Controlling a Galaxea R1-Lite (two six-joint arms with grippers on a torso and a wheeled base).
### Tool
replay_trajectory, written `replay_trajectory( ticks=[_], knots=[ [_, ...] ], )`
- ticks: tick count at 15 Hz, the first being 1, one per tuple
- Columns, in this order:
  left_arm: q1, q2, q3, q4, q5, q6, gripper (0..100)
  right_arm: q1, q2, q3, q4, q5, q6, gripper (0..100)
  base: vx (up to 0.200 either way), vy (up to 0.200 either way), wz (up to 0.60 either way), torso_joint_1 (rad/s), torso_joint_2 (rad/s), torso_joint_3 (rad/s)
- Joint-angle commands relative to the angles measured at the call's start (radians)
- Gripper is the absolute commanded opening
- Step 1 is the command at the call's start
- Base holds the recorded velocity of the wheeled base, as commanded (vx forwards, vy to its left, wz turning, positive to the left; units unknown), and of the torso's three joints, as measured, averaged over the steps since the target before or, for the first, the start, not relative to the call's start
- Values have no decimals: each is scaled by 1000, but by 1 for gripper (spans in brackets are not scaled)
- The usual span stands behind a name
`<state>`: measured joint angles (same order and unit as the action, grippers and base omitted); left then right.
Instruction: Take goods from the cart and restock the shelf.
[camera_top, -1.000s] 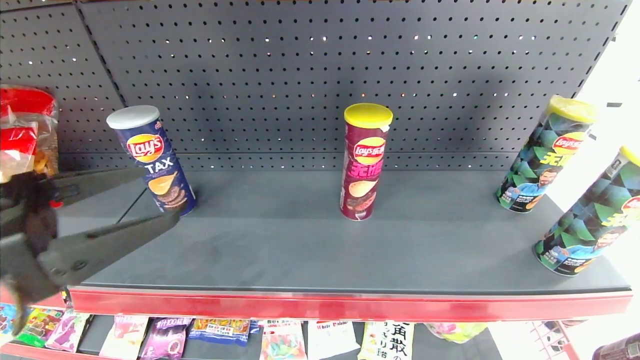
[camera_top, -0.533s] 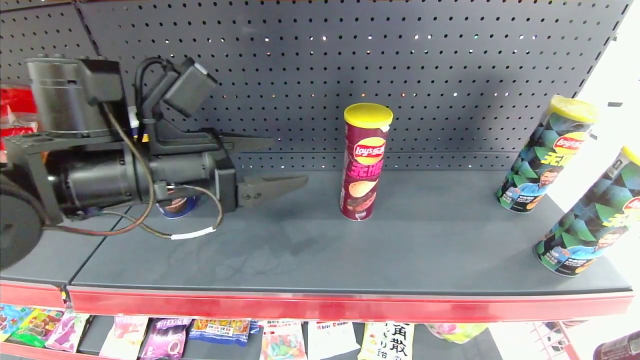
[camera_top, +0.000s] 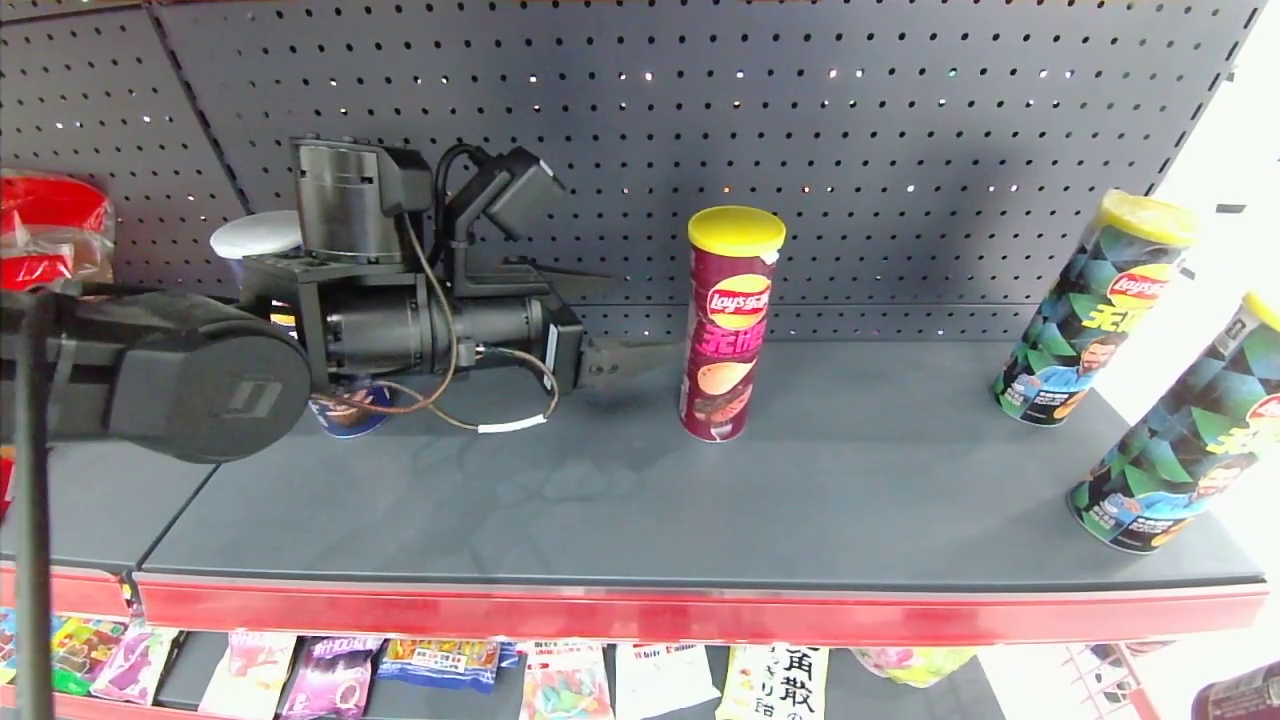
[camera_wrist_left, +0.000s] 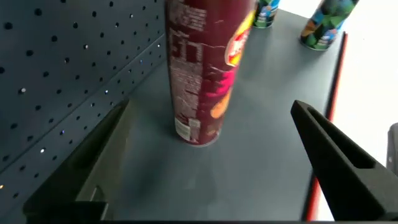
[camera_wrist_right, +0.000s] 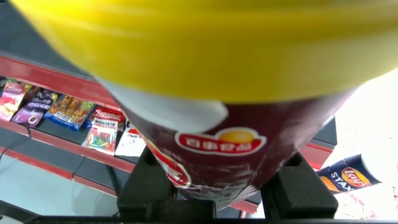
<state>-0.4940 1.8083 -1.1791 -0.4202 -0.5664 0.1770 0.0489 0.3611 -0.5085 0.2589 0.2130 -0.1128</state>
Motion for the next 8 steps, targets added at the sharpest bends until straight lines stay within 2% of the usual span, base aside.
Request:
replay_trajectory(
  ticks=[1, 8],
  knots=[
    [-12, 49, -34, 0, 8, -1, 100, 0, -1, -2, 0, 0, -1, 0, 0, 0, 0, 0, 0, 0],
    [-24, 172, -194, 0, -3, -2, 100, 0, -1, -2, 0, 0, 18, 0, 0, 0, 0, 0, 0, 0]
  ],
)
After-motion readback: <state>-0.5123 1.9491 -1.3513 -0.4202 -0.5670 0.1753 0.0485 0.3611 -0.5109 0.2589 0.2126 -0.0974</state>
